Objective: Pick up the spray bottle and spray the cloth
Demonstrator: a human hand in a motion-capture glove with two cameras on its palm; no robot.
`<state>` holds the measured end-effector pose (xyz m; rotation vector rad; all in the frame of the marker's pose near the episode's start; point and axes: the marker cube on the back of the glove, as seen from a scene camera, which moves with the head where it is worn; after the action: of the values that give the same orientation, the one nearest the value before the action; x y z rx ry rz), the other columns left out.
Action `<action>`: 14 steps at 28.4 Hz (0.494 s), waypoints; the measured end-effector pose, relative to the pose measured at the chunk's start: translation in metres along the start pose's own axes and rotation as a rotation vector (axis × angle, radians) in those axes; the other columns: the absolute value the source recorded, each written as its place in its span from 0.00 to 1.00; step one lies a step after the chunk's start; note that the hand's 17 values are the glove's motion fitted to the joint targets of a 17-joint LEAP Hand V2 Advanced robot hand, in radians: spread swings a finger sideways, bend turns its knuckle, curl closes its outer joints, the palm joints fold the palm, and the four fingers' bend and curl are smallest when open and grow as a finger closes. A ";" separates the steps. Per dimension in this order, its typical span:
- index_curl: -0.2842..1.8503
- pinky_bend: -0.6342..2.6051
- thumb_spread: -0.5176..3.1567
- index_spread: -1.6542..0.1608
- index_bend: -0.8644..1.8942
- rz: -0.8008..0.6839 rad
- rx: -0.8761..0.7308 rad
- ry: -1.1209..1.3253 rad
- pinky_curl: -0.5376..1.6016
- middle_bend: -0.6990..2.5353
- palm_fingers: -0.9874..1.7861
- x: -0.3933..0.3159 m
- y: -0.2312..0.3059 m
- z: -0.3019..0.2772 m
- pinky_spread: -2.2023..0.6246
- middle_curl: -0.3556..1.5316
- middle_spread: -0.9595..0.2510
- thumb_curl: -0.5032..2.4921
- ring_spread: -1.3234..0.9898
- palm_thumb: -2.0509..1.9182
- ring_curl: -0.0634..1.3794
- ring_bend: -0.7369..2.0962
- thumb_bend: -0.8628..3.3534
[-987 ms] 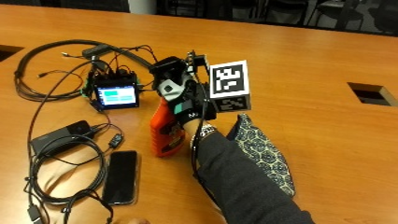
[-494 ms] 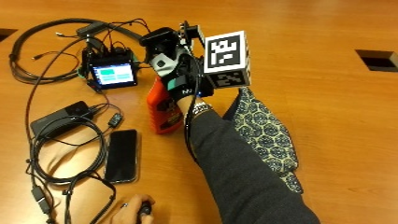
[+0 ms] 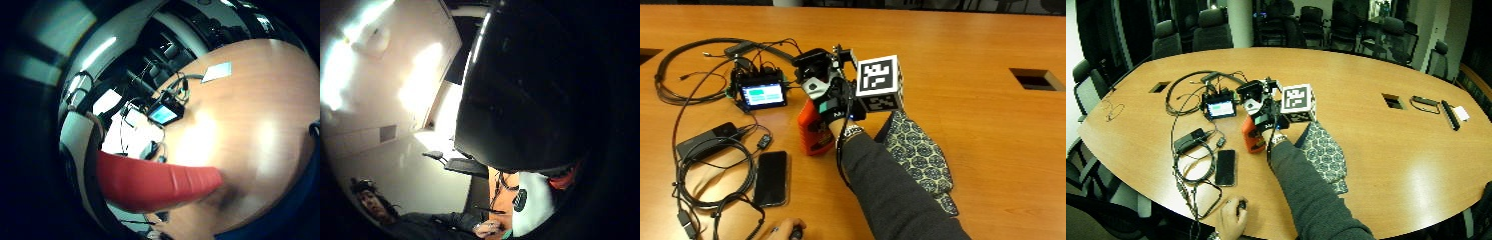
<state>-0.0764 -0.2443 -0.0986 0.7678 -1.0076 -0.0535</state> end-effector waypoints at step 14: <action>0.37 0.29 0.34 0.74 0.36 0.160 -0.117 0.068 0.43 0.33 0.63 0.034 0.047 0.018 0.77 0.43 0.63 0.39 0.49 0.75 0.32 0.41 0.20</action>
<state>-0.0853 -0.2324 -0.0401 0.5768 -0.9896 0.0510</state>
